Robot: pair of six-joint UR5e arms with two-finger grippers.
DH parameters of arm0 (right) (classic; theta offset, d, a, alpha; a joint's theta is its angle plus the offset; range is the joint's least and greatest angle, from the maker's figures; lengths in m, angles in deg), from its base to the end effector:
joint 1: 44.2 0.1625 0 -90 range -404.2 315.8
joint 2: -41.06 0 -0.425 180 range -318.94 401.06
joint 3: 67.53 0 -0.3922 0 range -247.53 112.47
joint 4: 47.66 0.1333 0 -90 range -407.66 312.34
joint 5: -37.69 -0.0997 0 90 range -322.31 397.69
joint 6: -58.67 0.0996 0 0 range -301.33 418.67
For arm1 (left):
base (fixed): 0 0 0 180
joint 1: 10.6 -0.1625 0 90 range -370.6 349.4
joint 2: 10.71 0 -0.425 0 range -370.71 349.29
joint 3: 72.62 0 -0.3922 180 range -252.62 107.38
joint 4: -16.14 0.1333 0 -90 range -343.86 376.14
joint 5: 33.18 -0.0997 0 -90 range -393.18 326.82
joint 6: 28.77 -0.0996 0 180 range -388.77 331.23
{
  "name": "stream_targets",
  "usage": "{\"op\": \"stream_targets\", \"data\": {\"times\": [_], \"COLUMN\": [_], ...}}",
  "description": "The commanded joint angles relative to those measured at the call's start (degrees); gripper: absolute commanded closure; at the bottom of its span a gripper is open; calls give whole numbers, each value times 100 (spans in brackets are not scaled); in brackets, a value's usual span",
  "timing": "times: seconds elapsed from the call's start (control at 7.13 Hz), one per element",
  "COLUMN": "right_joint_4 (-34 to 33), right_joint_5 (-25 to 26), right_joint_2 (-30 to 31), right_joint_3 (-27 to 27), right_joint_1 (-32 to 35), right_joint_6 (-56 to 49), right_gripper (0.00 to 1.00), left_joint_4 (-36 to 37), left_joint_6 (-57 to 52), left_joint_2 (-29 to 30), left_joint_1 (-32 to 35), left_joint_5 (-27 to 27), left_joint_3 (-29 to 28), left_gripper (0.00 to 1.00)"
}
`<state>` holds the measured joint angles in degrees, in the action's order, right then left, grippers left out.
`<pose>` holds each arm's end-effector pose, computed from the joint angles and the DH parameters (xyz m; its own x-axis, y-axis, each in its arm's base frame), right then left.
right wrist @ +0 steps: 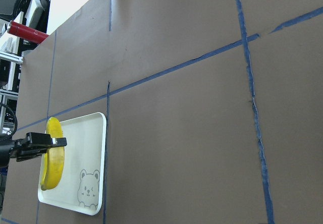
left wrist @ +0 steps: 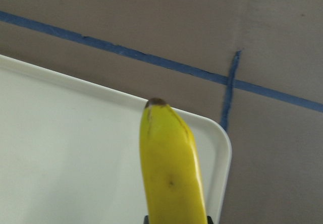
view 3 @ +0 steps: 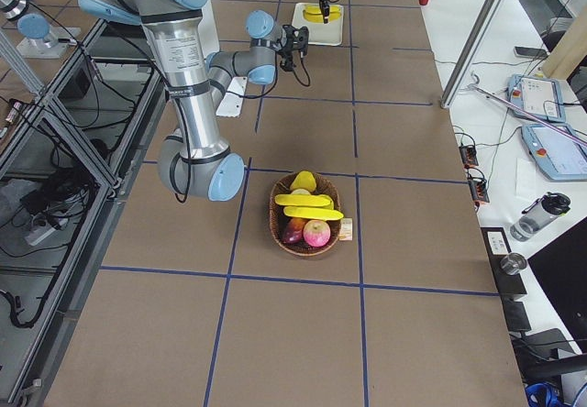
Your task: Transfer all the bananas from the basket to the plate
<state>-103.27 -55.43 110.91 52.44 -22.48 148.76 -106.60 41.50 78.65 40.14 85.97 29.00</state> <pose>-0.4231 -0.3062 0.1708 0.0884 0.0369 0.9954 -0.3193 0.9476 -0.0068 0.2586 -0.4504 0.5067 0.5869 -0.2522 -0.7694 0.2816 0.9545 -0.0981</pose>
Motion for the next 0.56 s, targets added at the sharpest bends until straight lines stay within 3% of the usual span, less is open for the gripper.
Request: {"op": "stream_targets", "data": {"times": [0.0, 0.42], "right_joint_4": [-37, -37], "right_joint_5": [4, 4], "right_joint_2": [3, -6], "right_joint_3": [0, 0], "right_joint_1": [17, 8], "right_joint_6": [0, 0], "right_gripper": [0, 0], "left_joint_4": [-39, -109], "left_joint_6": [-84, -92], "left_joint_2": [-50, -59], "left_joint_1": [147, 235], "left_joint_5": [3, -50], "left_joint_3": [-413, -782], "left_gripper": [100, 100]}}
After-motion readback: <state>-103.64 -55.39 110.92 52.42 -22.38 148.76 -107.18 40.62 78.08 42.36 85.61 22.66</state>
